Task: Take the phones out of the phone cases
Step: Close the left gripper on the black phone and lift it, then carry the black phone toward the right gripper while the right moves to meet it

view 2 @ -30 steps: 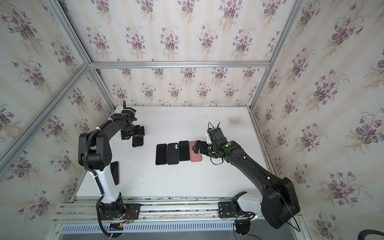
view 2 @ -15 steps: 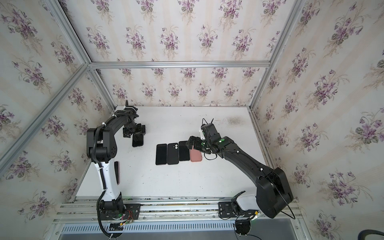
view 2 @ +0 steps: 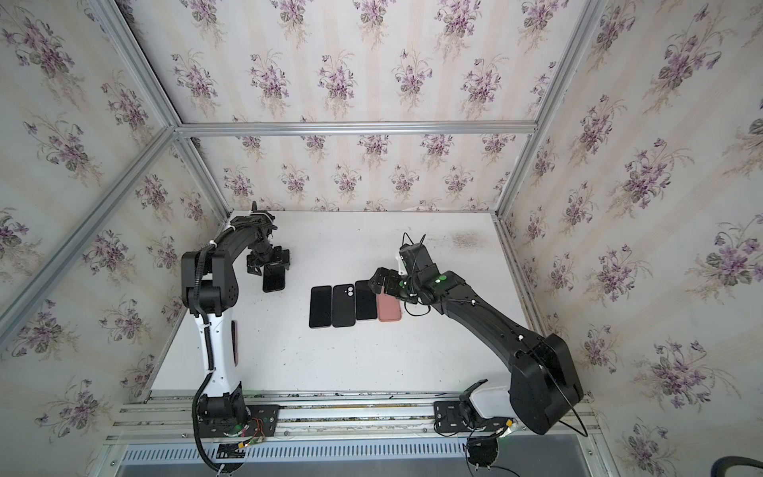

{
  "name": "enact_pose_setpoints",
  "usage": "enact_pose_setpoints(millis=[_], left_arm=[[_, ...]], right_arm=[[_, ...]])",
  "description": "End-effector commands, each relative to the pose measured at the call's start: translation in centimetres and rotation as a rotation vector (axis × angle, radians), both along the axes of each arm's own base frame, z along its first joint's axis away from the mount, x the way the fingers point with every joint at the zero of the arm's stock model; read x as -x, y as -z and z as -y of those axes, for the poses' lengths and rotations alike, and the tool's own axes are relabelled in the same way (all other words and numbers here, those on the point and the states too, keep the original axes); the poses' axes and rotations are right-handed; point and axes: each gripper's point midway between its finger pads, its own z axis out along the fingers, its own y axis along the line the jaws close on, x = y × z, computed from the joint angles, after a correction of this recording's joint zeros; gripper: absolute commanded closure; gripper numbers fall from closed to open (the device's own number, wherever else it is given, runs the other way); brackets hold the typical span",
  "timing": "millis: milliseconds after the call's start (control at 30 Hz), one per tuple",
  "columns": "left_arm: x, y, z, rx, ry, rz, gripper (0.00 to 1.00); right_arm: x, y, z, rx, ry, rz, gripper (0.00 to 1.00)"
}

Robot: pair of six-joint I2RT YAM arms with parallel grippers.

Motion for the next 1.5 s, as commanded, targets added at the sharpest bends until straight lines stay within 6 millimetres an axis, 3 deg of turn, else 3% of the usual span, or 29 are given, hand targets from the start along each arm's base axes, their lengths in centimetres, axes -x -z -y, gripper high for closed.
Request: enact_pose_setpoints(millis=[0,333,767,1067,1467], left_arm=[[0.1,-0.1,0.1,0.015,-0.010,-0.015,0.04],[-0.2,1.1,-0.1,0.017,-0.015,-0.053,0.12],[-0.4,1.2,-0.2,0.035,-0.019,-0.050,0.35],[-0.5,-0.5,-0.3,0.069,-0.024,-0.002,0.41],[0.2,-2.7,1.1,0.157,-0.028,0.076,0.44]], right_arm=[[-1.0,-1.3,-0.2,-0.017,0.018,0.046,0.03],[-1.5,-1.2,-0.6,-0.022,0.023,0.038,0.04],[-2.2,-0.9,-0.9,-0.032,0.037,0.038,0.04],[-2.6,-0.5,-1.3,-0.048,0.040,0.035,0.04],[-2.6,0.6,-1.7,-0.074,0.036,0.022,0.05]])
